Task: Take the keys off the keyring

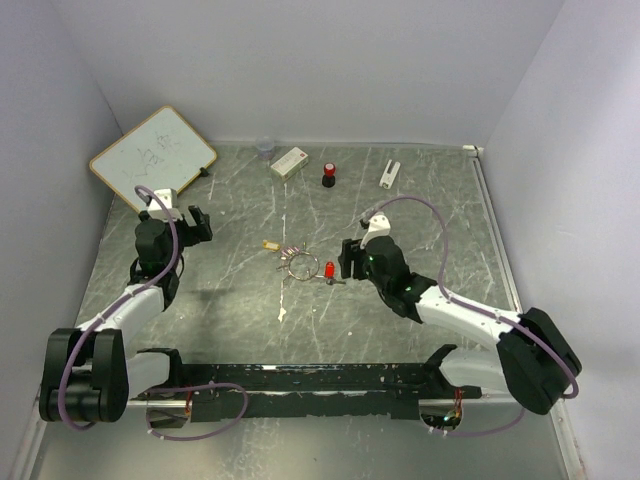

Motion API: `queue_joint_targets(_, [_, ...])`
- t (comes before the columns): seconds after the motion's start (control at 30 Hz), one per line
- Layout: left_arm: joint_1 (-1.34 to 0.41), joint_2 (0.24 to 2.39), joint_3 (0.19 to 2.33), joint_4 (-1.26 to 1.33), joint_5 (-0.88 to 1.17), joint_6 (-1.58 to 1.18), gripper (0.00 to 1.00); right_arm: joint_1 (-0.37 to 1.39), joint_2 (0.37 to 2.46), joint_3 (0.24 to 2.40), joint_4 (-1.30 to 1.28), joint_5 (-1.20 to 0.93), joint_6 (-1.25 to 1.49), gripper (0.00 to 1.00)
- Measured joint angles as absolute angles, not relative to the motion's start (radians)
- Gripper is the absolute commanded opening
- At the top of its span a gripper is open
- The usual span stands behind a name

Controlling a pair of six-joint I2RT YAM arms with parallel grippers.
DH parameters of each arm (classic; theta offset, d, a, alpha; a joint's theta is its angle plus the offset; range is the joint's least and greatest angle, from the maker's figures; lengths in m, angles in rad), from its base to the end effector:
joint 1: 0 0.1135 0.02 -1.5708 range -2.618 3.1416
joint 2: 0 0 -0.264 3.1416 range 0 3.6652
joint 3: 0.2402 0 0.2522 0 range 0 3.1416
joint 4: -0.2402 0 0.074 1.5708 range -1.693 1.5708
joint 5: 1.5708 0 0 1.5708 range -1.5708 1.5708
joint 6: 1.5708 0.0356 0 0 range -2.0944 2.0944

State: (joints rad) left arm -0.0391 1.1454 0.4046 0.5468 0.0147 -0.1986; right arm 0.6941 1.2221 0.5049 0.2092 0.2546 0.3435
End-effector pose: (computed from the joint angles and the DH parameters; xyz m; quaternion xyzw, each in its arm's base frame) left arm 0.2396 -0.0099 0.2118 -0.0569 0.7702 -0.0810 0.6301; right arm 0.1968 0.1521 0.1931 -0.0858 0.8532 0.1542 0.4908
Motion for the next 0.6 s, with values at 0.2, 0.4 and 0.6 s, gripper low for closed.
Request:
queue_joint_targets(0.2, [-0.088,1.101,0.398,0.515,0.096,-0.172,0.99,0.702,1.359,0.537,0.214,0.230,0.363,0.41])
queue_joint_targets(0.4, [-0.108,1.105,0.397,0.500,0.163,-0.155,0.99,0.707,1.399,0.538,0.257,0.189,0.384,0.43])
queue_joint_targets(0.6, [-0.110,1.132,0.397,0.492,0.212,-0.152,0.99,0.708,1.443,0.544,0.287,0.164,0.400,0.43])
